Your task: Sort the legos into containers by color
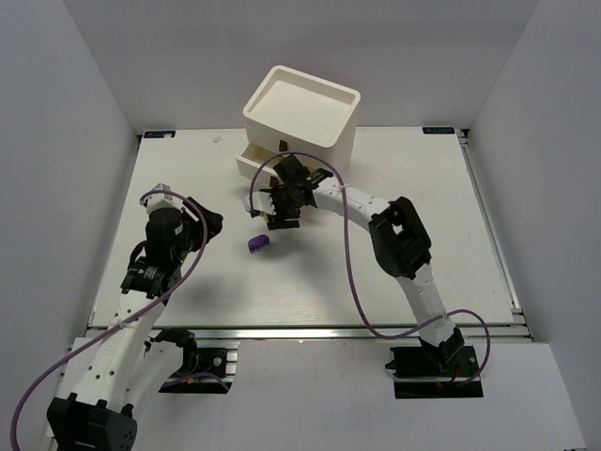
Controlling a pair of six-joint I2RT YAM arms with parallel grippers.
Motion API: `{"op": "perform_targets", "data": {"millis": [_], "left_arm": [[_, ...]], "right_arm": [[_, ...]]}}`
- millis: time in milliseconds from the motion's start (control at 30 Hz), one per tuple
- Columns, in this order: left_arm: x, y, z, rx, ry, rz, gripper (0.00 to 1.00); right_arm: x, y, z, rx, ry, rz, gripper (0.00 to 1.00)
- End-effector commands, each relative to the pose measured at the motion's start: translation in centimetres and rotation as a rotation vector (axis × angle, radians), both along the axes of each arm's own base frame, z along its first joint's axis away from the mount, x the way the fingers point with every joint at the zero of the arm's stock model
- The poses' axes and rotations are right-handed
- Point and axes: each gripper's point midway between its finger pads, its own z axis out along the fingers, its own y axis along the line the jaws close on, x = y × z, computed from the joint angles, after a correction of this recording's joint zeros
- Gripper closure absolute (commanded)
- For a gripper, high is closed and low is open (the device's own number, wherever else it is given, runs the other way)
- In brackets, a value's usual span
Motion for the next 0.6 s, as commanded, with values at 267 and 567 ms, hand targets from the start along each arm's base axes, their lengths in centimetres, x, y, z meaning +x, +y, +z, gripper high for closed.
{"op": "perform_targets", "data": {"millis": [267, 567], "left_arm": [[-0.3, 0.9, 0.7, 0.088, 0.026, -0.004, 0.24], [-0.2, 1.0, 0.6, 0.085, 0.026, 0.004, 0.24]], "right_arm": [[1.6, 0.6, -1.6, -0.097, -0.031, 0.002, 0.34], [0.4, -1.0, -4.2, -0.184, 0.025, 0.091, 0.42]]}}
